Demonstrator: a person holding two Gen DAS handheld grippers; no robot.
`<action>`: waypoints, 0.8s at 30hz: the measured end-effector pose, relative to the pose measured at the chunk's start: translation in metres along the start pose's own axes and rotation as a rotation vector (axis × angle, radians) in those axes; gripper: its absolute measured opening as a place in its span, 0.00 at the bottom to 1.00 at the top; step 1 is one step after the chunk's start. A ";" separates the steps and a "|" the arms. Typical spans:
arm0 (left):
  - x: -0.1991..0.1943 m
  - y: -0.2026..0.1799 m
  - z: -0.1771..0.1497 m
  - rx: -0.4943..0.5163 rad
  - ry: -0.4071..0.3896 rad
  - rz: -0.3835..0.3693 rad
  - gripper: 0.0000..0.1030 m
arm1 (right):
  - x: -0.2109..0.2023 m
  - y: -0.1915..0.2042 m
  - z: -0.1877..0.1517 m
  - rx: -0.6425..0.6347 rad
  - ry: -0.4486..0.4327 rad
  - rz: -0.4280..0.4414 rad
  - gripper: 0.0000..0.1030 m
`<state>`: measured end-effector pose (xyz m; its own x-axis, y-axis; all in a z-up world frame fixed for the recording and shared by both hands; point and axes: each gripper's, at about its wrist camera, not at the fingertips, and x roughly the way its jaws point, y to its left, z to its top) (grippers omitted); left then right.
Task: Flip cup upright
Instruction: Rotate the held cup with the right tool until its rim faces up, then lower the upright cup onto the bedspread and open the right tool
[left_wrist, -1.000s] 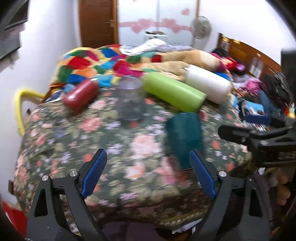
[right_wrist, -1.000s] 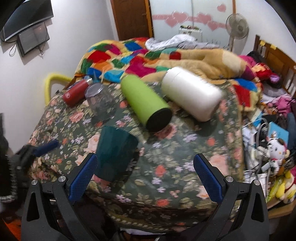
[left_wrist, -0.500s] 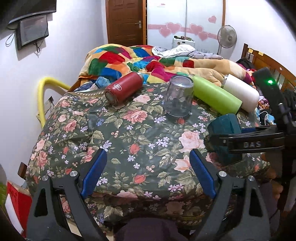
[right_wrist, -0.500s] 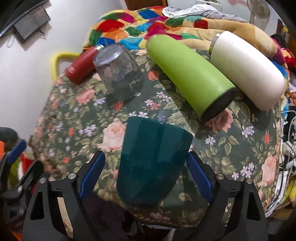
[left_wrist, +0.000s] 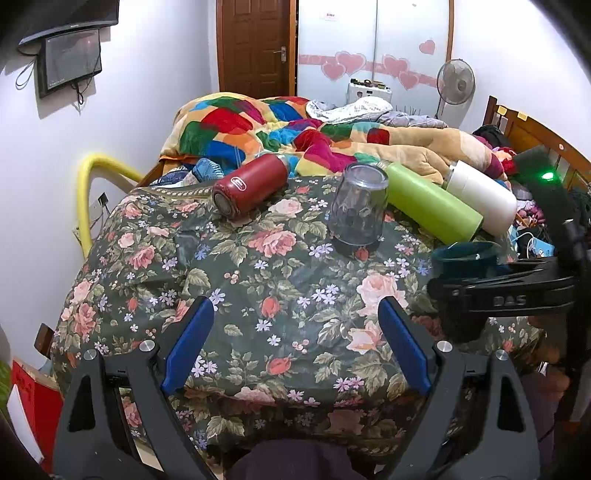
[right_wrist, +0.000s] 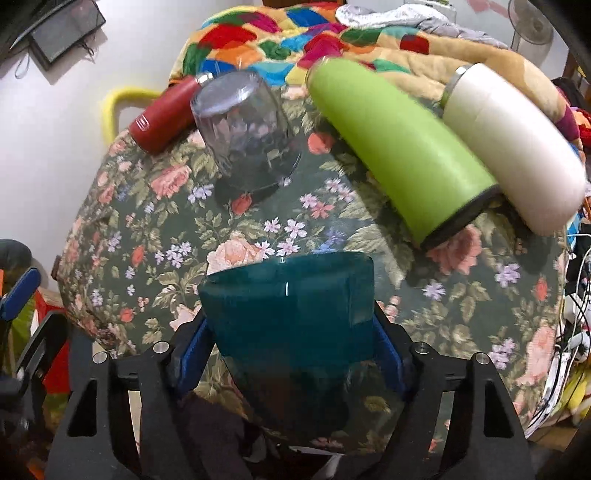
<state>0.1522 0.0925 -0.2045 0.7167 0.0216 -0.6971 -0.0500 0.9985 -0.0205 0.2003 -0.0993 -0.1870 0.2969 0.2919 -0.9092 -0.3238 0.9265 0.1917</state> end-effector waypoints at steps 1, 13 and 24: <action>0.000 -0.001 0.001 -0.001 -0.001 -0.002 0.88 | -0.006 0.000 0.000 -0.004 -0.014 -0.004 0.71; 0.000 -0.005 0.007 -0.014 -0.010 -0.003 0.88 | -0.022 0.007 0.021 -0.047 -0.121 -0.042 0.69; 0.007 -0.005 0.005 -0.023 0.014 -0.007 0.88 | -0.002 0.006 0.007 -0.064 -0.082 -0.076 0.68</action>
<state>0.1611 0.0874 -0.2058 0.7072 0.0140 -0.7069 -0.0611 0.9973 -0.0414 0.2037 -0.0925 -0.1812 0.3939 0.2426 -0.8865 -0.3533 0.9304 0.0976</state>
